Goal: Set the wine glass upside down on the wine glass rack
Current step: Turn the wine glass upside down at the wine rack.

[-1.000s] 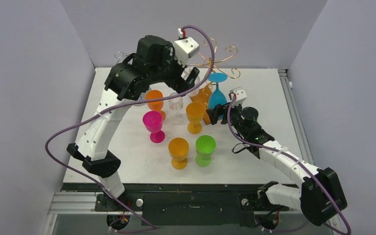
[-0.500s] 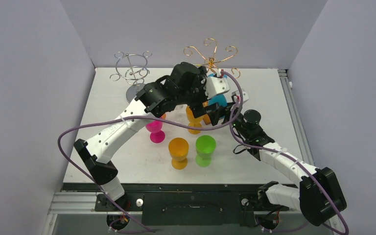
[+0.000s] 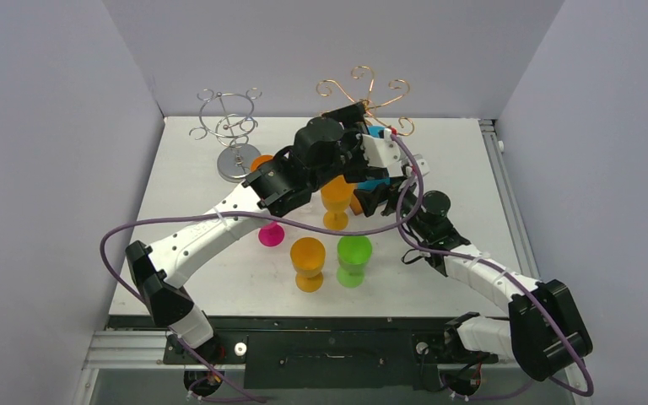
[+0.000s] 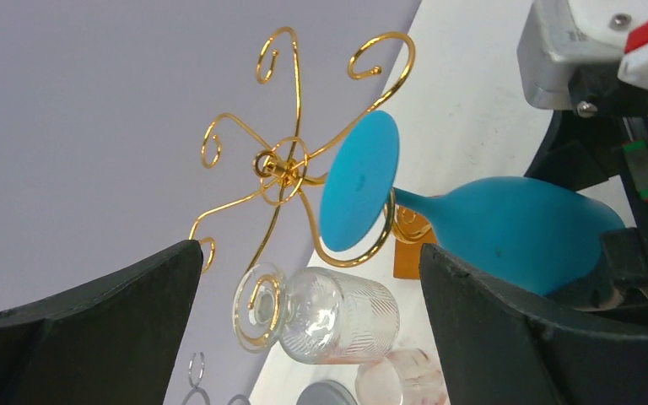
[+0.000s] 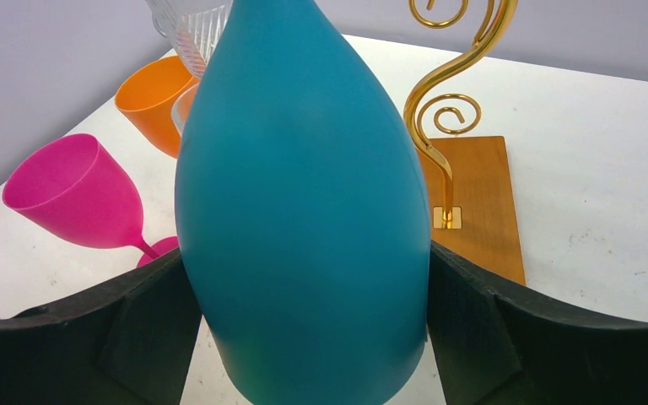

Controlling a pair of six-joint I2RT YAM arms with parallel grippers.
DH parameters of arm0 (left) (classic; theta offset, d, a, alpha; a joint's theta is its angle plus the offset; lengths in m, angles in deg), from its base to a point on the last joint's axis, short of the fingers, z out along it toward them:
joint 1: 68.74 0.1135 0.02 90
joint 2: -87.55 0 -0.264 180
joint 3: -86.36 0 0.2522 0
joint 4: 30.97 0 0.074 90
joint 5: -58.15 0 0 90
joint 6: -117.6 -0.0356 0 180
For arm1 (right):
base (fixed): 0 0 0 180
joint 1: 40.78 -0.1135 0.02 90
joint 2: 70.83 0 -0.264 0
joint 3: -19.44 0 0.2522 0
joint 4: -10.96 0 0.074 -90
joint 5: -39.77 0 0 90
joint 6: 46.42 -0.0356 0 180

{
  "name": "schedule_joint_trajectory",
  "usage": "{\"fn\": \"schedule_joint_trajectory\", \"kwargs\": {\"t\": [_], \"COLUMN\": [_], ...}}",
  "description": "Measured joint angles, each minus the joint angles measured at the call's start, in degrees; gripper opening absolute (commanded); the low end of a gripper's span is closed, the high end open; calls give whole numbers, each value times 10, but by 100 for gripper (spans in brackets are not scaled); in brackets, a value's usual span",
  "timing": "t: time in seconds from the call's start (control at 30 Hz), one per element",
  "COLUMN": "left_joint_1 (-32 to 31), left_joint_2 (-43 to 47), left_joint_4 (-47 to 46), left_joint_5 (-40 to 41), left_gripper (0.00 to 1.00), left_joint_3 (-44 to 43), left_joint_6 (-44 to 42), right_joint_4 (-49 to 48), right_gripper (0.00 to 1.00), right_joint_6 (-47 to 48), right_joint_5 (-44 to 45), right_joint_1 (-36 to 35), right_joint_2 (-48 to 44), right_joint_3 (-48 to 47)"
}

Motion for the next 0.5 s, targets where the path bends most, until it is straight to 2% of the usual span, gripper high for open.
{"fn": "schedule_joint_trajectory", "kwargs": {"t": [0.07, 0.2, 0.5], "left_joint_1": [1, 3, 14], "left_joint_2": [-1, -12, -55], "left_joint_4": [-18, -18, 70], "left_joint_5": [5, 5, -28], "left_gripper": [95, 92, 82], "left_joint_3": [0, -2, -55], "left_joint_6": [-7, -12, -7], "right_joint_4": [-10, -28, -61], "right_gripper": [83, 83, 83], "right_joint_6": [-2, -9, -33], "right_joint_5": [-2, -5, -4], "right_joint_1": [1, 2, 3], "right_joint_2": [8, 25, 27], "right_joint_3": [0, 1, 20]}}
